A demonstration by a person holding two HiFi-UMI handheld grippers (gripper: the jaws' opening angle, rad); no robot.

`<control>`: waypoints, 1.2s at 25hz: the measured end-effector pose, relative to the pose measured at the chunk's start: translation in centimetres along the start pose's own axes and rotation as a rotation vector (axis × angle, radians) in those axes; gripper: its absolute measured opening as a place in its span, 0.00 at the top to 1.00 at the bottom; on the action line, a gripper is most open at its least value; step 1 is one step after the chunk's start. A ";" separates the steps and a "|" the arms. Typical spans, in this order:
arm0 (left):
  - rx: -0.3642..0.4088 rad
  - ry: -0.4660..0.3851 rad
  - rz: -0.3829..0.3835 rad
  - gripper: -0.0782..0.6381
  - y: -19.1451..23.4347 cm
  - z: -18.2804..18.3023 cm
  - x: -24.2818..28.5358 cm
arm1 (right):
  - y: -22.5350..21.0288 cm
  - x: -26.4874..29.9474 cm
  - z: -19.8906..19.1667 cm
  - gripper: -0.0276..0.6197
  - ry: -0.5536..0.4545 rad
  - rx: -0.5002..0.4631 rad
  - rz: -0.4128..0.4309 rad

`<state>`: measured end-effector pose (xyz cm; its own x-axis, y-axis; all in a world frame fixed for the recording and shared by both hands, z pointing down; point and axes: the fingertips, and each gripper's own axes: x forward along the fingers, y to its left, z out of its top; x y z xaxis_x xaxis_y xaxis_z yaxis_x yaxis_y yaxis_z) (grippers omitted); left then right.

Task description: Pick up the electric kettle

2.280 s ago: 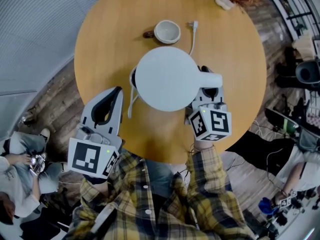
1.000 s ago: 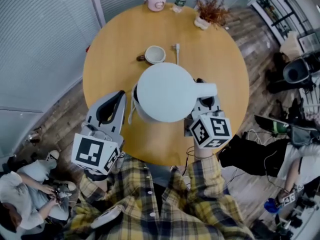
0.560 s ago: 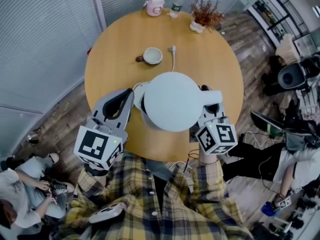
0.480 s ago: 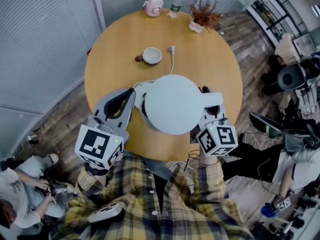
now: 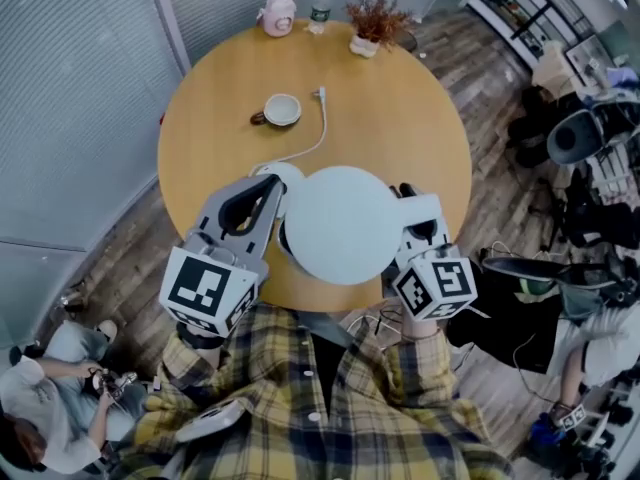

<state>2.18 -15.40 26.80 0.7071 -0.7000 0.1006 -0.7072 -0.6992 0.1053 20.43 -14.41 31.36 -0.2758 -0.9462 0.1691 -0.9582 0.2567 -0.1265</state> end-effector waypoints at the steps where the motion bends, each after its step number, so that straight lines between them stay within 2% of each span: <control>1: 0.002 -0.002 -0.009 0.89 -0.3 0.1 0.3 | -0.1 -0.3 0.1 0.81 0.000 -0.002 -0.006; 12: 0.025 0.005 -0.085 0.89 -3.0 0.5 2.1 | -2.0 -3.5 1.1 0.80 -0.019 0.006 -0.082; 30: 0.023 0.013 -0.055 0.89 -2.6 0.1 1.8 | -2.0 -3.0 0.4 0.79 0.001 0.027 -0.066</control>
<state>5.25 -14.88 26.60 0.7444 -0.6589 0.1080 -0.6674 -0.7395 0.0879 23.20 -12.20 30.71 -0.2118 -0.9608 0.1787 -0.9719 0.1879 -0.1416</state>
